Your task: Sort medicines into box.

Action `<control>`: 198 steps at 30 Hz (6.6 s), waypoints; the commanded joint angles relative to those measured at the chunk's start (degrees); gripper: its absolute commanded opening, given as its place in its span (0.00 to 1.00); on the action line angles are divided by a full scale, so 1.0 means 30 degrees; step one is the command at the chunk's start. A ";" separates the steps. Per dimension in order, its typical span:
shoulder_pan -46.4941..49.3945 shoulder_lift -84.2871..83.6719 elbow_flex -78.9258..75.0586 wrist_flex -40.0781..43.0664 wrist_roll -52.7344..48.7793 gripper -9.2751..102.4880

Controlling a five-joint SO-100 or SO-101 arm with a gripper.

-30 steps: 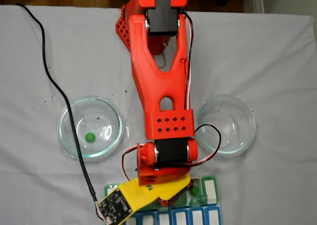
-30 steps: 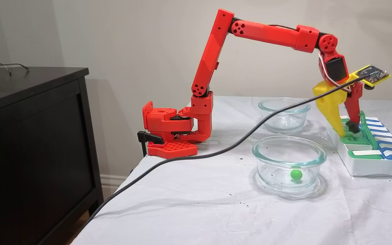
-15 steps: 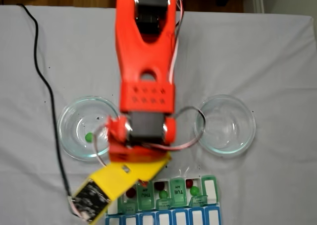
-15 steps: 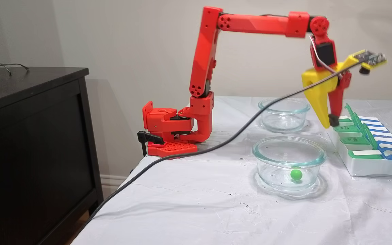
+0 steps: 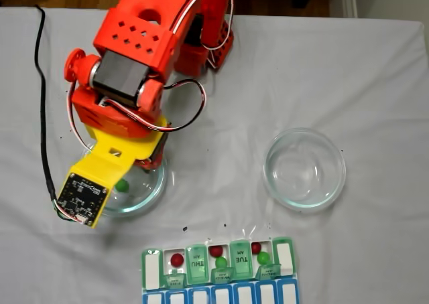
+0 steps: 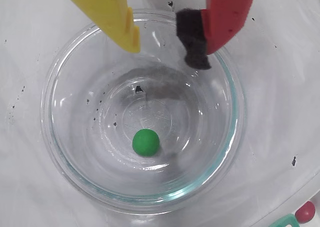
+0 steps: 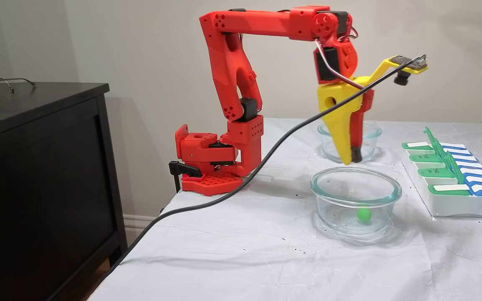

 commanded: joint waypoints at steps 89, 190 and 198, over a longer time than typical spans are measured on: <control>0.0527 -0.3809 0.5947 -1.3154 0.7734 0.24; -0.2725 0.5332 0.5420 -1.4033 1.8984 0.08; -0.4277 0.2754 0.5596 -1.7139 1.9951 0.08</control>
